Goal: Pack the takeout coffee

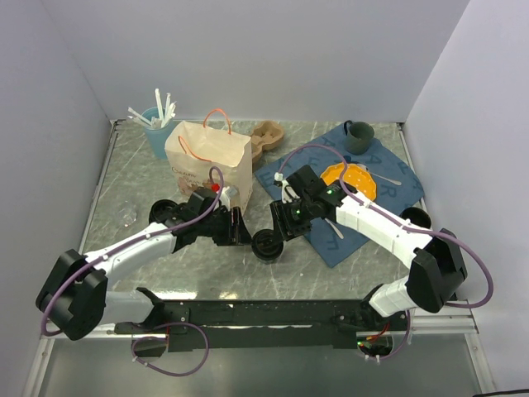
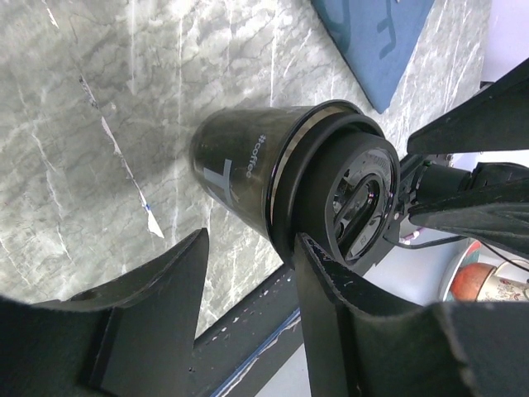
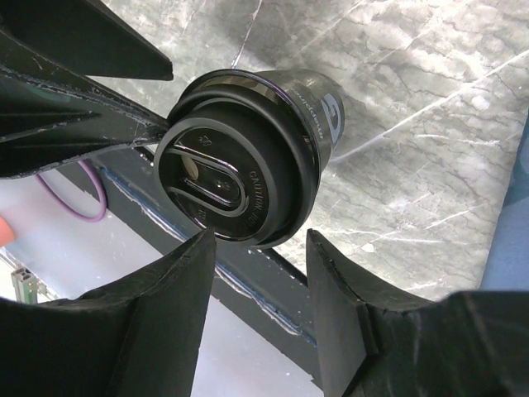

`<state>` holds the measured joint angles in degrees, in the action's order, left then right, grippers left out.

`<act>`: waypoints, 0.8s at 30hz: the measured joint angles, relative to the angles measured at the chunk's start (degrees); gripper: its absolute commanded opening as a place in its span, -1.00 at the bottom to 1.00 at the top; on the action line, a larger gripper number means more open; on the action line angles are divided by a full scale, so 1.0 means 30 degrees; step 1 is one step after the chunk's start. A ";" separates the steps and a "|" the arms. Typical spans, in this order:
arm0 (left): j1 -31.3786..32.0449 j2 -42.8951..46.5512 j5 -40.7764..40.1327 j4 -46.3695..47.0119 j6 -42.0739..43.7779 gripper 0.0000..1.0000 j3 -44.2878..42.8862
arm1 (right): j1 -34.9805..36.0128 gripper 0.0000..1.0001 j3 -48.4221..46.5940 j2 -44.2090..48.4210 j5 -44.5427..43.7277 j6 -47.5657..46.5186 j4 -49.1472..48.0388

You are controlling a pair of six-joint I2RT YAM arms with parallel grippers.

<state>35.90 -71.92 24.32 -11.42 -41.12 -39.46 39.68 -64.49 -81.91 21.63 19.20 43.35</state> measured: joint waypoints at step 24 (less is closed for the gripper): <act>0.0015 -0.0036 -0.1086 -0.0036 -0.0007 0.09 -0.0080 | 0.0000 -0.11 -0.0838 -0.1049 -0.0342 -0.0233 0.0124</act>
<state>35.94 -72.03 21.06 -11.53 -41.15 -39.70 39.68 -67.00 -85.06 20.60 18.50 43.72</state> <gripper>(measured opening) 0.531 0.457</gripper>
